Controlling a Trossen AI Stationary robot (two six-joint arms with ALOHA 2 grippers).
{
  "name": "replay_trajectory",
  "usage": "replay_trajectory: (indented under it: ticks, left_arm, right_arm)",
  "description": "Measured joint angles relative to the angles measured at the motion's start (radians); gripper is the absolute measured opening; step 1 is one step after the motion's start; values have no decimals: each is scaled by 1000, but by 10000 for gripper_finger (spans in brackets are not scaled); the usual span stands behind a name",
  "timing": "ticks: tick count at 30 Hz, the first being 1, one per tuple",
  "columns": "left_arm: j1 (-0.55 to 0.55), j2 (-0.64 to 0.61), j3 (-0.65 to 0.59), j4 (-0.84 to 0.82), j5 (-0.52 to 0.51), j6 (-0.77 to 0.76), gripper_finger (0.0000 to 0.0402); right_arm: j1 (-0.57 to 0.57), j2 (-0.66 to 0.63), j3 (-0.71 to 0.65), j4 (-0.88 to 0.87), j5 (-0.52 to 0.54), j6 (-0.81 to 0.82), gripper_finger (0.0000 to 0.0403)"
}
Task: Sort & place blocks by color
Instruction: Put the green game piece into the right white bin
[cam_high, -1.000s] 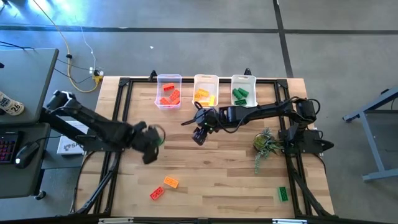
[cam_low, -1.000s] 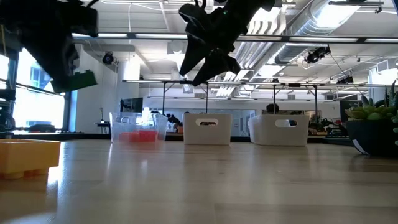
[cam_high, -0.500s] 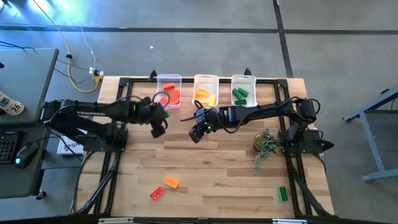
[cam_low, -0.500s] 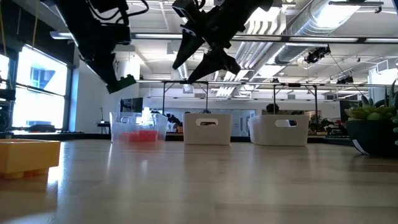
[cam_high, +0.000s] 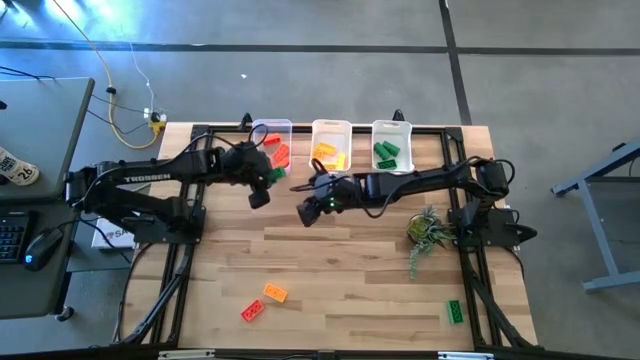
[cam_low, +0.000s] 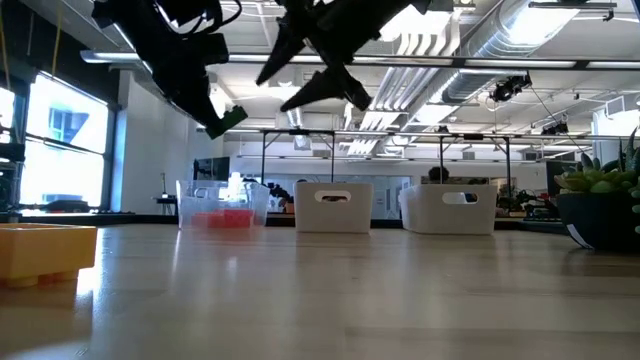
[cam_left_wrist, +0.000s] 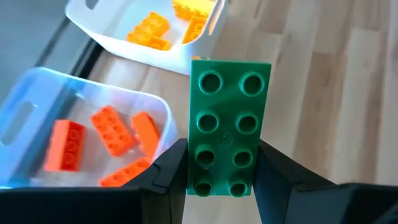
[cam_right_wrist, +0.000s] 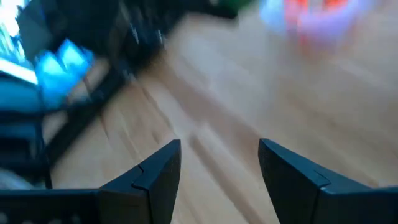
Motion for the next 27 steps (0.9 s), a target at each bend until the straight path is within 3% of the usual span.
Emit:
replay_trajectory:
  ticks: [6, 13, 27]
  left_arm:
    - [-1, 0, 0, 19, -1, 35, 116]
    - [-28, 0, 0, 98, 1, 62, 116]
    - [-36, 0, 0, 176, -30, 152, 117]
  right_arm:
    - [-18, 0, 0, 190, 167, 66, 202]
    - [-74, 0, 0, 317, 170, 136, 202]
    - [-93, 0, 0, 317, 158, 179, 202]
